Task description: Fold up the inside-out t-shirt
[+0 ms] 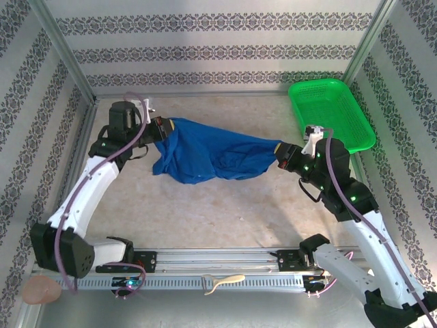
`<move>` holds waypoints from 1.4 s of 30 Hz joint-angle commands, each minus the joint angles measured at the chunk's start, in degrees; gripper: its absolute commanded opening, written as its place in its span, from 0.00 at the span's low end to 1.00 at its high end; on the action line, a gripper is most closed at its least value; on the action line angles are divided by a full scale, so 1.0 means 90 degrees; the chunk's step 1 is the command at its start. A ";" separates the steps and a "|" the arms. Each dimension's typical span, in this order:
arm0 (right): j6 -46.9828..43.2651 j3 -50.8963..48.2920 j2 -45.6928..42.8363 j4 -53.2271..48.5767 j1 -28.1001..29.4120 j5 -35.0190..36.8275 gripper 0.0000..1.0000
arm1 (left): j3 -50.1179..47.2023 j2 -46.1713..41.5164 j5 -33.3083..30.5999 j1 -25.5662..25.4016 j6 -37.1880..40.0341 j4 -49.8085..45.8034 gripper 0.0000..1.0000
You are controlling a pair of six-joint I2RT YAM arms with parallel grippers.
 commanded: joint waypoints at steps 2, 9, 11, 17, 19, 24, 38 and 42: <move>-0.0092 -0.0031 0.0496 0.0376 -0.0164 -0.0169 0.00 | 0.0437 0.1272 0.0513 0.0617 0.0305 -0.0625 0.34; -0.0077 -0.1000 0.1607 0.1941 -0.0446 -0.1079 0.00 | 0.0649 0.1825 0.0613 0.0363 0.0550 -0.0583 0.69; -0.0171 -0.1209 0.1773 0.2096 -0.0602 -0.1193 0.00 | 0.0349 0.1493 0.0385 -0.0072 0.0541 -0.0581 0.72; -0.0641 -0.1743 0.1540 0.0939 -0.0969 0.0262 0.47 | -0.0612 0.0952 -0.0633 -0.1921 0.0201 -0.0254 0.79; -0.0732 -0.1878 0.1291 0.0661 -0.0952 0.0697 0.85 | -0.0859 0.0962 -0.0858 -0.2308 -0.0011 0.0017 0.80; -0.0646 -0.2137 0.0642 0.0631 -0.0548 0.0521 0.97 | -0.1040 0.1278 -0.1287 -0.2985 -0.0230 0.0373 0.81; -0.1381 -0.1499 0.3145 0.1064 0.1434 0.1589 0.73 | -0.1145 0.2310 -0.2185 -0.3366 -0.0406 0.0858 0.81; -0.1478 -0.1075 0.3955 0.1228 0.1460 0.1585 0.70 | -0.1212 0.2414 -0.2227 -0.3317 -0.0414 0.0910 0.81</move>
